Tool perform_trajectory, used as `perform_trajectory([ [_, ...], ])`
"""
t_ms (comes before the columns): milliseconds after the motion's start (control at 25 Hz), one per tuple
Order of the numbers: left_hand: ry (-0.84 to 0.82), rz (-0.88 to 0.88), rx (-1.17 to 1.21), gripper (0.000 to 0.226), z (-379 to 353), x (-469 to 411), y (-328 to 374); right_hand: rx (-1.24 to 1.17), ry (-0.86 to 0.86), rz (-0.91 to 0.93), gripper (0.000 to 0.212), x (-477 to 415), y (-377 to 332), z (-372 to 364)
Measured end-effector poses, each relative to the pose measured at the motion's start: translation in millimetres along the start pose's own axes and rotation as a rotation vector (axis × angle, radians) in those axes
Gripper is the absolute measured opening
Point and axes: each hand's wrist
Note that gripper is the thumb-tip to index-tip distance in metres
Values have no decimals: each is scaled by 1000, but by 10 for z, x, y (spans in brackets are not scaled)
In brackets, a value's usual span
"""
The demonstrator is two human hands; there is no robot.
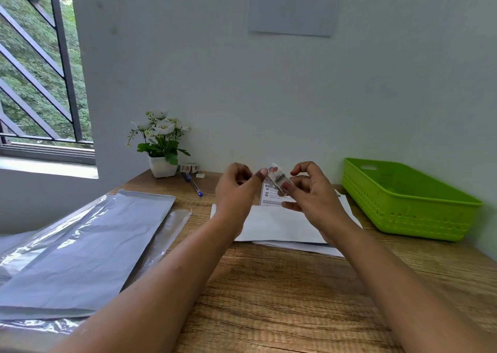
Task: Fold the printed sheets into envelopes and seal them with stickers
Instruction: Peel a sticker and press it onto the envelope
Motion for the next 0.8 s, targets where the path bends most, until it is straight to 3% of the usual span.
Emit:
perform_trajectory([
  [80, 36, -308, -269, 19, 78, -90, -2, 79, -47, 47, 16, -7, 5, 19],
  [200, -229, -596, -607, 20, 137, -158, 7, 231, -82, 168, 17, -1, -3, 36],
  [440, -419, -640, -839, 24, 174, -190, -56, 463, -113, 298, 29, 19, 3, 72],
  [800, -493, -565, -664, 15, 166, -212, -84, 582, -131, 333, 36, -21, 13, 52],
])
Point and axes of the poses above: each hand's wrist, its own x-axis away from the middle knuckle, its own z-axis out of the back of the hand, y = z × x, and after that the axes turned 8 degrees about y, right-handed
